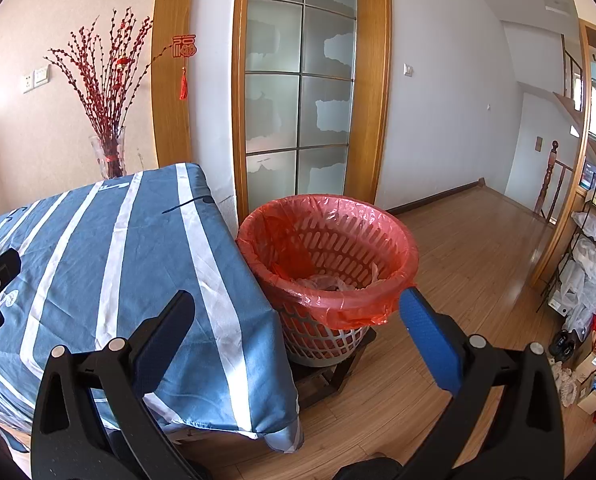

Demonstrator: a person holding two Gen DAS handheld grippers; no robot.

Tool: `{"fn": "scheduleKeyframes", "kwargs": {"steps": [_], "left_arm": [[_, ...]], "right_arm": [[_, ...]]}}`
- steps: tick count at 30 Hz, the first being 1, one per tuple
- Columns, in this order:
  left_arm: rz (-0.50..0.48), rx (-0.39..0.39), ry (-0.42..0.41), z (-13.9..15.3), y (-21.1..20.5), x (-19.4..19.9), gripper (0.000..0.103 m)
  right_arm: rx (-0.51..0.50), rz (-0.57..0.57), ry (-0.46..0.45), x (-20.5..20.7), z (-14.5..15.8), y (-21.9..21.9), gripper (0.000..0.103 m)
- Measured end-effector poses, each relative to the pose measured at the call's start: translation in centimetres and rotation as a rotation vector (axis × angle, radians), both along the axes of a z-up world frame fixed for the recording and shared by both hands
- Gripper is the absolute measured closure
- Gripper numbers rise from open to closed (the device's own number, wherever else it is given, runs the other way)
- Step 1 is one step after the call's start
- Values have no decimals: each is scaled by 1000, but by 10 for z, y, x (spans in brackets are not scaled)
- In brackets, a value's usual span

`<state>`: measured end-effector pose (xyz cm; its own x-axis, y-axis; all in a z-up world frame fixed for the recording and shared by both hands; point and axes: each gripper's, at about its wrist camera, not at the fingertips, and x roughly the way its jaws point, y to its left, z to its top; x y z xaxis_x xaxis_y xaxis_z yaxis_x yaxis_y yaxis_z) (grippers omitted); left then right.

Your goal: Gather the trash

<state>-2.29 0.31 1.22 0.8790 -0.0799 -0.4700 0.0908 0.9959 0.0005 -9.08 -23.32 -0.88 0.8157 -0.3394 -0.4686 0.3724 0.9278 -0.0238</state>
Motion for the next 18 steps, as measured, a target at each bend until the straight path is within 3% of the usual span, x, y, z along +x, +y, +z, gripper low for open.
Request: {"fn": "scheduleKeyframes", "kwargs": {"steps": [18], "left_arm": [[-7, 2, 0, 0, -3, 0, 4]], "right_arm": [[4, 0, 0, 0, -1, -2, 2]]}}
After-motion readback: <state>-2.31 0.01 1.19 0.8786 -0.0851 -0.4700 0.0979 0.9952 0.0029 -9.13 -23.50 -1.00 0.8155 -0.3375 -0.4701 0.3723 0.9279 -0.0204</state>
